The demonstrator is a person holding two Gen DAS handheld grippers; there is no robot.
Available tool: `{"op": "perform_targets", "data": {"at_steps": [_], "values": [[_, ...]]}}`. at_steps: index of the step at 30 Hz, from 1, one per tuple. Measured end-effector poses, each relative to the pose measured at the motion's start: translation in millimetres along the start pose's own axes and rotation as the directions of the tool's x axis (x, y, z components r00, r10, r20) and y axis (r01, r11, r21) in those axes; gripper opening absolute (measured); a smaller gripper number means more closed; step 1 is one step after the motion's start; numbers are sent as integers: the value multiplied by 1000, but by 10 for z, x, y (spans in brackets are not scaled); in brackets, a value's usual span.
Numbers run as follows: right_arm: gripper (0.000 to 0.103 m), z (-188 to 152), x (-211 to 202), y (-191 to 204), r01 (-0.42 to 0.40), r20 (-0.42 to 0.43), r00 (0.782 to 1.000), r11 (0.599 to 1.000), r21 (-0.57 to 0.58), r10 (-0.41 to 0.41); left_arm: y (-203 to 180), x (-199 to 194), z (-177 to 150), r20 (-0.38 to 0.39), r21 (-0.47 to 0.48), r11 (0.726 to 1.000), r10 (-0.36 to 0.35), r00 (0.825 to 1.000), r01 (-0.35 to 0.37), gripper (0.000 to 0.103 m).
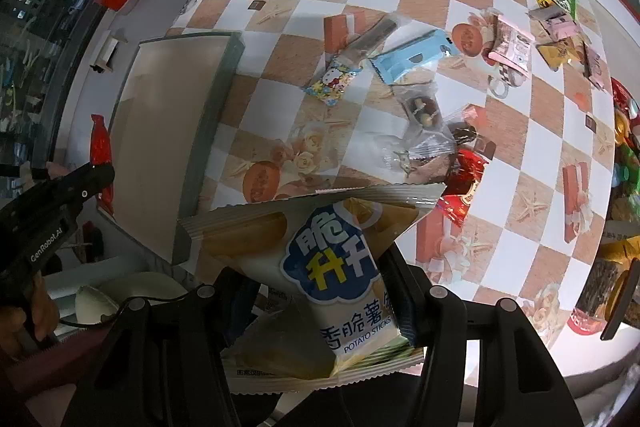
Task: Organize snacks
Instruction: 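Carry the chip bag and red candy bar toward the beige tray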
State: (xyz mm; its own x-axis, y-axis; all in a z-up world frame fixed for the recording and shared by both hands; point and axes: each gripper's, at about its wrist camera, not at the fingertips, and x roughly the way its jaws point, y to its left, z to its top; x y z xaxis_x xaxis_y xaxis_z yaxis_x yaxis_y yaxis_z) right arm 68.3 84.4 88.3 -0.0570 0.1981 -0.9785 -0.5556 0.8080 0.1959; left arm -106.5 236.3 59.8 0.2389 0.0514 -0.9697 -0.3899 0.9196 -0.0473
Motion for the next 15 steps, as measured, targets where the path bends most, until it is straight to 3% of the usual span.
{"op": "perform_targets", "data": {"at_steps": [7,15], "values": [[59,41,80,105,0,-18,1000,999,-32,0,148,34,-21,-9,-41,999,5,1000,-6,24],[59,216,183,387,6,-46,999,992,-125,-12,552,165,-36,-40,-160,987,6,999,-12,24]]}}
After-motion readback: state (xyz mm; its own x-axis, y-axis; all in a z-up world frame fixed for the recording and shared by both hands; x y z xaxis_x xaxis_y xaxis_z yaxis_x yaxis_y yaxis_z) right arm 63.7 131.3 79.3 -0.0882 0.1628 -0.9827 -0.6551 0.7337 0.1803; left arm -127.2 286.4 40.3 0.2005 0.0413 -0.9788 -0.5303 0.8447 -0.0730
